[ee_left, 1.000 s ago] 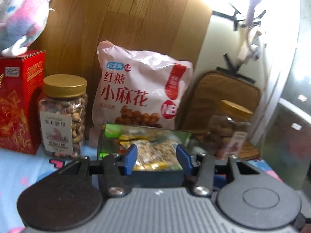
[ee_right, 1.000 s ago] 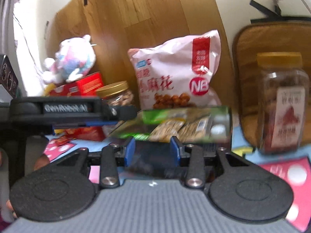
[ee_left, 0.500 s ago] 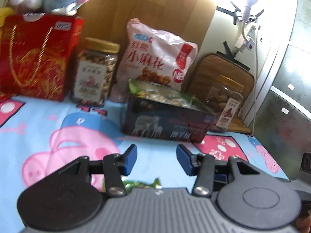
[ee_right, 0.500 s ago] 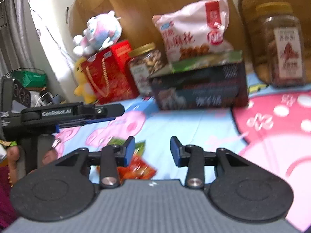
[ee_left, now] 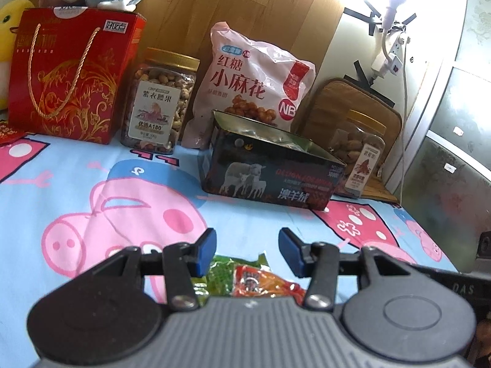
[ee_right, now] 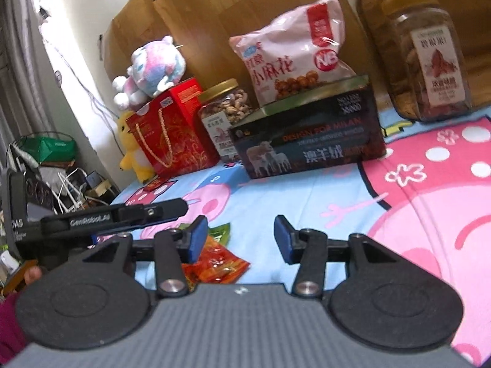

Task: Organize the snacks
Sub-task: 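Lower the open left gripper to the red spicy snack packet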

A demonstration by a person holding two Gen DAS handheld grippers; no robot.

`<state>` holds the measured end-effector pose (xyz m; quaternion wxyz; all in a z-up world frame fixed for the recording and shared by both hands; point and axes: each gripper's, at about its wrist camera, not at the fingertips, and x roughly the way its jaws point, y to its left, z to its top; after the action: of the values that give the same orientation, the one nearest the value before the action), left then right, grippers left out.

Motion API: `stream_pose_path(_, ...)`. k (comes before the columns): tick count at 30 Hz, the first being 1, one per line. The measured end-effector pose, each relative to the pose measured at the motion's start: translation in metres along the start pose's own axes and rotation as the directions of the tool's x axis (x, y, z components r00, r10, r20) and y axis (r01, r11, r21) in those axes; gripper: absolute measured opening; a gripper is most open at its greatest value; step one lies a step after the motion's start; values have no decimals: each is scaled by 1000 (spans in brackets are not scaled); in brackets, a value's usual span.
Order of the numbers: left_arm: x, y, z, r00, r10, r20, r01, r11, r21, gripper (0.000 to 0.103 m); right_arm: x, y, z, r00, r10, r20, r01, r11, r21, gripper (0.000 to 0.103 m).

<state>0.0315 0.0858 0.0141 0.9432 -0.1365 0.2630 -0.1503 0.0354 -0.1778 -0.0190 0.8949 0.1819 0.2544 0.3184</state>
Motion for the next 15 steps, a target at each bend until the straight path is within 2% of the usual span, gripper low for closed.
stream_pose_path(7, 10, 5, -5, 999, -13, -35, 12, 1000, -18, 46, -3, -10, 1, 1000, 5, 28, -6, 999, 48, 51)
stream_pose_path(15, 10, 7, -6, 999, -37, -34, 36, 999, -36, 46, -1, -12, 1, 1000, 14, 14, -15, 998, 56, 51)
